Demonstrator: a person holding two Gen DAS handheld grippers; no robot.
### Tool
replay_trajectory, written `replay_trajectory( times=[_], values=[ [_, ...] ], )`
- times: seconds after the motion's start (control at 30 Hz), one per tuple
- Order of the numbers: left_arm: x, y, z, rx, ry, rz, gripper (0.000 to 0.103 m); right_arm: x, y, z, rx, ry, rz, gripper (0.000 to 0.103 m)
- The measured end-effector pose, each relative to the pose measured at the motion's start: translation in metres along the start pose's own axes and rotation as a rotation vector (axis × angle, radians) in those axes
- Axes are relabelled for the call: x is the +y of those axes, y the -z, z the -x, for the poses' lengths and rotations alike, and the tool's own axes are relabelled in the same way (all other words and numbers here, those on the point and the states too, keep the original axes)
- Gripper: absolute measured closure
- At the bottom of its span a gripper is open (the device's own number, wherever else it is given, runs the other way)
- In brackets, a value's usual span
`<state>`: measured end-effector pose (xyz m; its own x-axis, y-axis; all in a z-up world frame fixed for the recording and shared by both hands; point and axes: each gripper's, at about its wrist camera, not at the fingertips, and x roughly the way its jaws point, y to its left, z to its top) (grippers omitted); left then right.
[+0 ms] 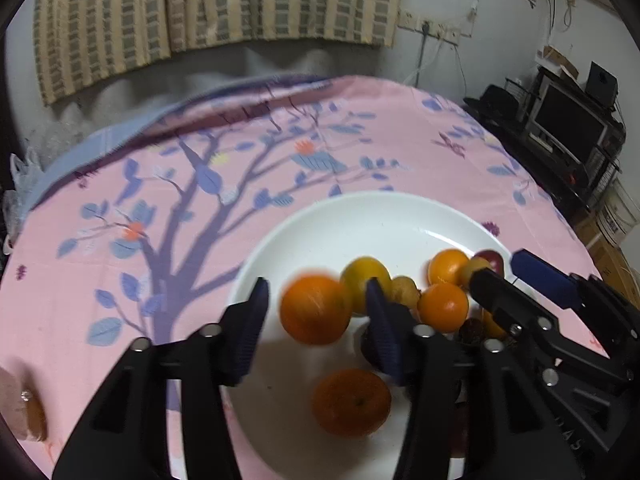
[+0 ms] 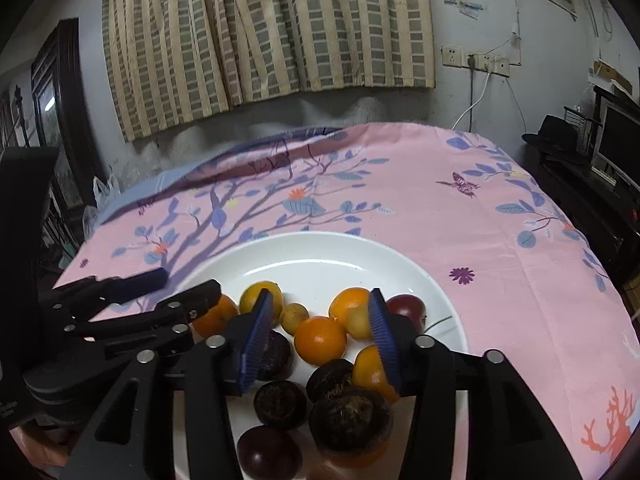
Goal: Organize fruits
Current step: 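Place the mandarin and yellow-green fruit on the white plate and open both tools, then grasp the red tomato with the right tool while the left tool grasps a dark cherry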
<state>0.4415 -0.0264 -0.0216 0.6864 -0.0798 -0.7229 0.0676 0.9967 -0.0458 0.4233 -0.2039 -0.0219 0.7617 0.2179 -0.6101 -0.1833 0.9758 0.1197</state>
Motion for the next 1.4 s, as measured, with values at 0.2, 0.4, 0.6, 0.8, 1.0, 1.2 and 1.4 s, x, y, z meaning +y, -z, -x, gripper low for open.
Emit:
replay_trajectory(
  times=[0.2, 0.4, 0.6, 0.8, 1.0, 1.2, 1.4],
  values=[
    [0.016, 0.01, 0.062, -0.119, -0.058, 0.053, 0.008, 0.0, 0.013, 0.05, -0.096, -0.051, -0.031, 0.004],
    [0.018, 0.053, 0.108, -0.133, -0.071, 0.02, 0.005, 0.016, 0.058, 0.101, -0.19, -0.127, 0.024, 0.004],
    [0.04, 0.116, 0.107, -0.083, -0.123, 0.019, 0.005, 0.021, 0.1, 0.105, -0.015, -0.245, 0.013, 0.004],
    [0.066, 0.13, 0.108, -0.047, -0.119, 0.117, 0.005, 0.035, 0.118, 0.081, 0.145, -0.245, 0.061, 0.016],
    [0.063, 0.128, 0.11, -0.044, -0.137, 0.1, 0.005, 0.059, 0.135, 0.076, 0.194, -0.225, 0.204, 0.034],
    [0.063, 0.129, 0.112, -0.043, -0.128, 0.107, 0.005, 0.065, 0.139, 0.067, 0.246, -0.238, 0.233, 0.051],
    [0.063, 0.128, 0.113, -0.033, -0.115, 0.126, 0.005, 0.069, 0.141, 0.064, 0.25, -0.234, 0.259, 0.056]
  ],
)
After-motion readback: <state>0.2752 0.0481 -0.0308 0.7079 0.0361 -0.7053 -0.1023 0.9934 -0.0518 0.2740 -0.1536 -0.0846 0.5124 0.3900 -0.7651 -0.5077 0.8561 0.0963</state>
